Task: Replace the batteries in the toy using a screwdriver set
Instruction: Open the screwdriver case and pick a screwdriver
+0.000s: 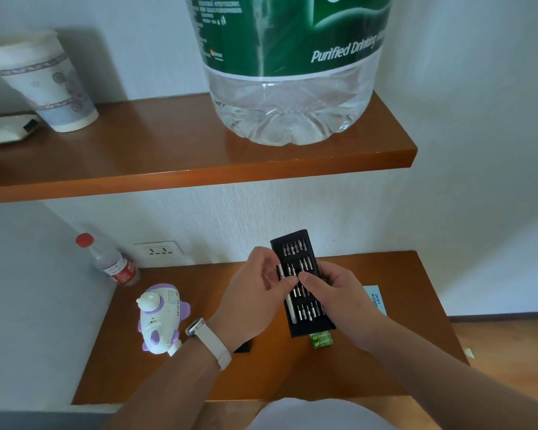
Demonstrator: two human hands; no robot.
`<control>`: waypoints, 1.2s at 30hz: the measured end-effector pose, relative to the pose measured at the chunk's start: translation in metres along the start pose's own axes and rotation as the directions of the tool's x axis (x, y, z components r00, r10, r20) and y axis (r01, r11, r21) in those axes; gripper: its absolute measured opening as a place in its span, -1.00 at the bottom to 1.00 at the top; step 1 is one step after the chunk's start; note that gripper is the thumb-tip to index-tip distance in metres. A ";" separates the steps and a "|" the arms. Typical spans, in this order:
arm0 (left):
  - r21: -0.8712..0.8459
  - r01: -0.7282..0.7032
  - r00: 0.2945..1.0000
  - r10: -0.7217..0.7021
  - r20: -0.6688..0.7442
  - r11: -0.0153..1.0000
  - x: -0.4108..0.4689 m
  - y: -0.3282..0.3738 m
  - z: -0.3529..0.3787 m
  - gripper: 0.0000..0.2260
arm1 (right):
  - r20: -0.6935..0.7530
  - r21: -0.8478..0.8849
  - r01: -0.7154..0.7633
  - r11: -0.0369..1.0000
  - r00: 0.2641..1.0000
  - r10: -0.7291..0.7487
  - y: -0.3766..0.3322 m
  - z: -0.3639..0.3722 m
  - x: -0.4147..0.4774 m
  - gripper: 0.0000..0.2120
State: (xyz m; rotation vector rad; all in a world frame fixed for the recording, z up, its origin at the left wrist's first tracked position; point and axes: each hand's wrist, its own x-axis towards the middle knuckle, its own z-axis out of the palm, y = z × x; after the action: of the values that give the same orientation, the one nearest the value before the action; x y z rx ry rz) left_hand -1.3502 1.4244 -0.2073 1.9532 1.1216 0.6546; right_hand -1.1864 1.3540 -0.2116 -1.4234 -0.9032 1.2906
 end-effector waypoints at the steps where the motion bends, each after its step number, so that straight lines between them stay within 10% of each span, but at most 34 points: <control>1: -0.021 0.006 1.000 -0.007 -0.019 1.000 -0.002 -0.001 0.002 -0.77 | 0.000 0.002 -0.005 1.000 1.000 0.005 0.001 0.001 0.000 -0.90; 11: -0.543 0.225 0.957 -0.288 -0.033 0.809 -0.028 -0.001 0.013 -0.81 | -0.039 0.011 -0.047 0.999 0.998 0.047 0.015 0.010 0.002 -0.88; 36: -0.680 0.536 0.646 -0.762 -0.051 0.500 -0.082 -0.118 -0.006 -0.86 | -0.009 -0.370 -0.360 0.856 0.923 0.384 0.175 0.045 0.084 -0.69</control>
State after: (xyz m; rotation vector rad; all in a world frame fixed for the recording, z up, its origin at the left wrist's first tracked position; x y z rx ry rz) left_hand -1.4503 1.3920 -0.3056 0.7250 1.5150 0.8042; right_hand -1.2317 1.3988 -0.4010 -1.9331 -0.9787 1.5155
